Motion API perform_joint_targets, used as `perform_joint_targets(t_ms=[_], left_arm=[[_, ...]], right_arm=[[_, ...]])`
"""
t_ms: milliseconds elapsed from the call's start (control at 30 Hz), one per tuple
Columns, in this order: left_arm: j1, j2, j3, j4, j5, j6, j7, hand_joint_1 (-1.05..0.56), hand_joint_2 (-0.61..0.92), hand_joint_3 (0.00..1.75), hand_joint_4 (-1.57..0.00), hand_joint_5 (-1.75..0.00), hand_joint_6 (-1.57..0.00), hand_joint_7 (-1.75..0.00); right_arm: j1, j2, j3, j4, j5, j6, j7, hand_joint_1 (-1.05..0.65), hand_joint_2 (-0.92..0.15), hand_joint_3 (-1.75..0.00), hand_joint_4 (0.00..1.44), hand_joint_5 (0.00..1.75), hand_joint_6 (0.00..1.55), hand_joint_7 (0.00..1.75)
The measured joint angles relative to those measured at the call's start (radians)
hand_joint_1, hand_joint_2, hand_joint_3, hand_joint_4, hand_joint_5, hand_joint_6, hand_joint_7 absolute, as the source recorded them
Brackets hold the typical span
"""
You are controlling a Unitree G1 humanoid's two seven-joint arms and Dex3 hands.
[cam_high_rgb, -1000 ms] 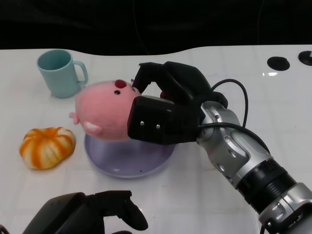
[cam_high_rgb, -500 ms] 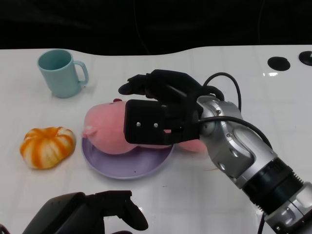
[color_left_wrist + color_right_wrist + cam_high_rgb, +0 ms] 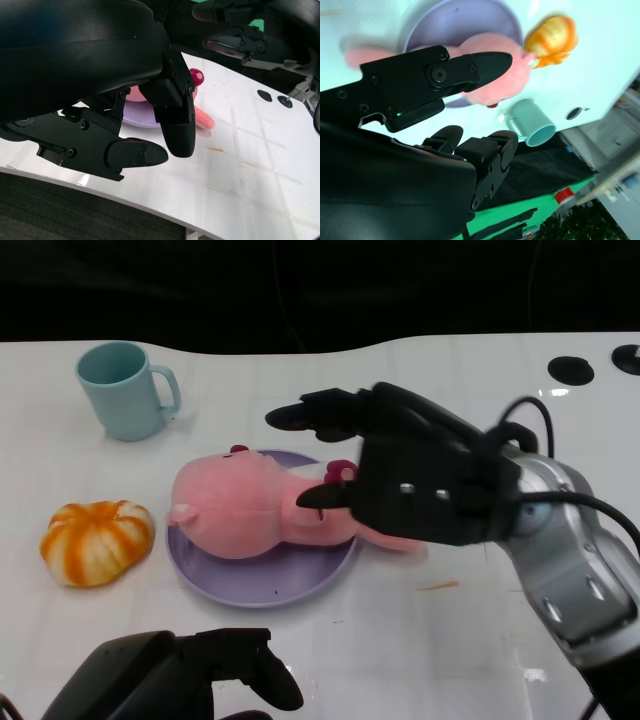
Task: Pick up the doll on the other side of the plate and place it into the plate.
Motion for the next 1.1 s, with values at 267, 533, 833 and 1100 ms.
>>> perform_joint_targets(t_ms=[267, 533, 833, 1100], left_arm=[[-0.018, 0.005, -0.010, 0.013, 0.001, -0.008, 0.000, -0.24, 0.90, 0.39, -0.64, -1.68, -0.75, -0.82], [-0.030, 0.003, -0.031, 0.027, 0.009, -0.008, 0.002, -0.25, 0.92, 0.37, -0.63, -1.69, -0.74, -0.82], [-0.041, 0.000, -0.037, 0.029, 0.013, -0.009, 0.007, -0.24, 0.92, 0.38, -0.64, -1.67, -0.74, -0.82], [-0.032, 0.020, -0.003, 0.057, 0.003, -0.062, 0.014, -0.23, 0.91, 0.39, -0.64, -1.68, -0.75, -0.82]], right_arm=[[0.176, -0.024, -0.107, -0.179, 0.151, 0.016, -0.003, -0.32, -0.92, -0.19, 0.50, 1.21, 0.75, 0.31], [0.358, -0.133, -0.253, -0.463, 0.379, 0.183, 0.113, -0.06, -0.54, -1.00, 0.59, 1.32, 0.62, 0.98], [0.532, -0.249, -0.364, -0.604, 0.465, 0.186, 0.129, 0.00, -0.44, -1.33, 0.74, 1.36, 0.77, 1.15], [0.599, -0.277, -0.346, -0.618, 0.467, 0.188, 0.098, 0.09, -0.40, -1.37, 0.85, 1.65, 0.82, 1.43]])
